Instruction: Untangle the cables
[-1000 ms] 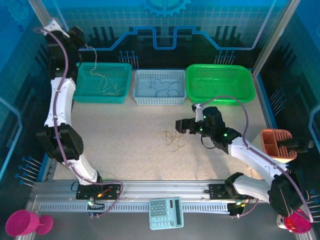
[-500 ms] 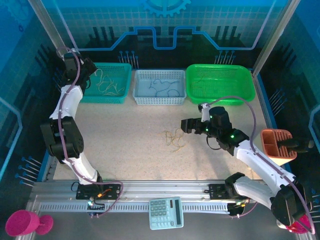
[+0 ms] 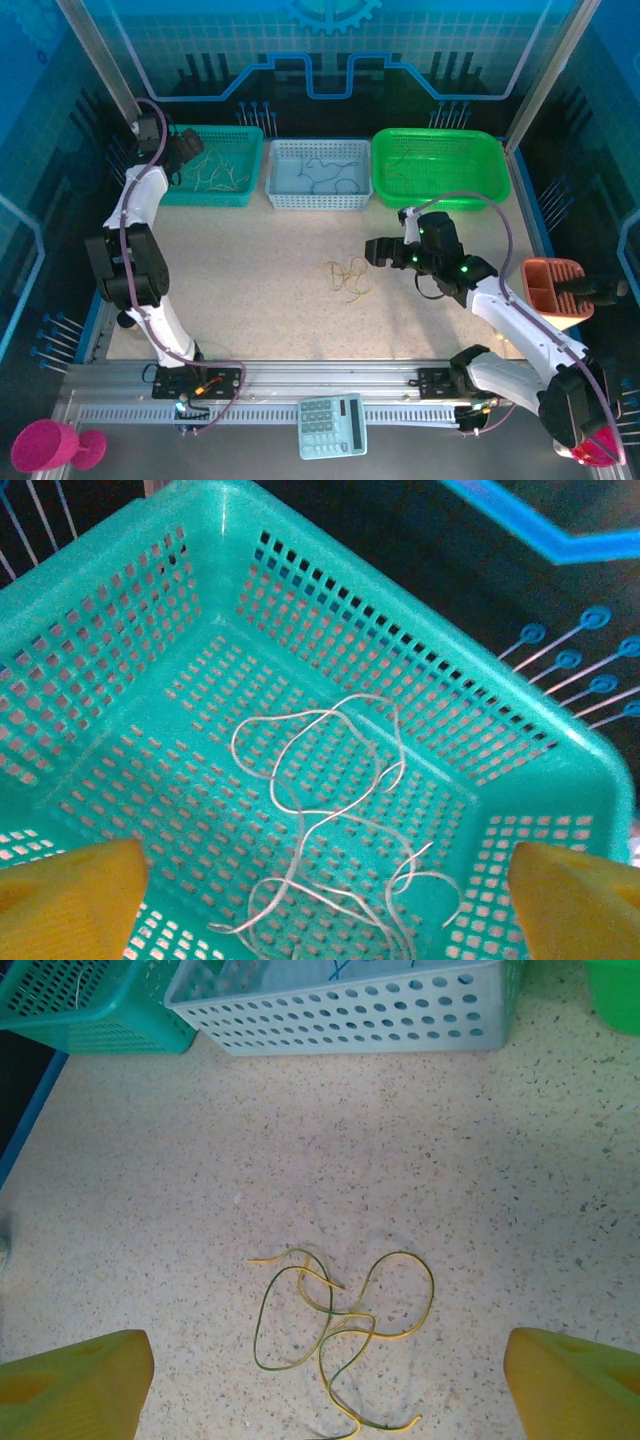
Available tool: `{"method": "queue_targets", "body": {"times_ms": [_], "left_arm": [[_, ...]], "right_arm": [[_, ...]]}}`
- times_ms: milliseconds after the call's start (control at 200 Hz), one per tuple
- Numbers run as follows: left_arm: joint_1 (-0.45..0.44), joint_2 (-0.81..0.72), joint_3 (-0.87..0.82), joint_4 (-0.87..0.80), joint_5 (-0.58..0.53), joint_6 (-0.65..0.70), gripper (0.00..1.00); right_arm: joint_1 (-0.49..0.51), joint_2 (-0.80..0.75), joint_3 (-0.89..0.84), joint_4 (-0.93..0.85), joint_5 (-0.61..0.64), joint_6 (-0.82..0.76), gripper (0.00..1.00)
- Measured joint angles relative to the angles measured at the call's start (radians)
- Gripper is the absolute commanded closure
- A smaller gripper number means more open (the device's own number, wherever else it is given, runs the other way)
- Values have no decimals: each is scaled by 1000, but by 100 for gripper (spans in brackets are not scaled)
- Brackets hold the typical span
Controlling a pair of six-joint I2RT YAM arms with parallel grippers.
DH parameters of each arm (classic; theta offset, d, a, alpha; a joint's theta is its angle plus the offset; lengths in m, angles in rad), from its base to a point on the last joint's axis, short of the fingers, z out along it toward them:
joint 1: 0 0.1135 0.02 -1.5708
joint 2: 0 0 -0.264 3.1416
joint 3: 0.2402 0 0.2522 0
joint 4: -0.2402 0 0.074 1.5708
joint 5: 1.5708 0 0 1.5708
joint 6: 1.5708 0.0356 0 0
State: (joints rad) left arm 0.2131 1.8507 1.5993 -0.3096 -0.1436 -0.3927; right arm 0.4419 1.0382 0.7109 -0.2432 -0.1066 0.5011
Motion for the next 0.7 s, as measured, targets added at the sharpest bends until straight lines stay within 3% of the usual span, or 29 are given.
{"method": "queue_targets", "body": {"times_ms": [170, 450, 700], "left_arm": [[-1, -4, 75, -1, 30, -5, 1], [-96, -103, 80, -30, 148, -72, 1], [-272, -409, -277, 90, 275, -240, 1]], "right_arm": [[0, 44, 0, 0, -10, 4, 14], [13, 185, 40, 10, -71, -3, 41], [93, 360, 134, 28, -87, -5, 54]]}}
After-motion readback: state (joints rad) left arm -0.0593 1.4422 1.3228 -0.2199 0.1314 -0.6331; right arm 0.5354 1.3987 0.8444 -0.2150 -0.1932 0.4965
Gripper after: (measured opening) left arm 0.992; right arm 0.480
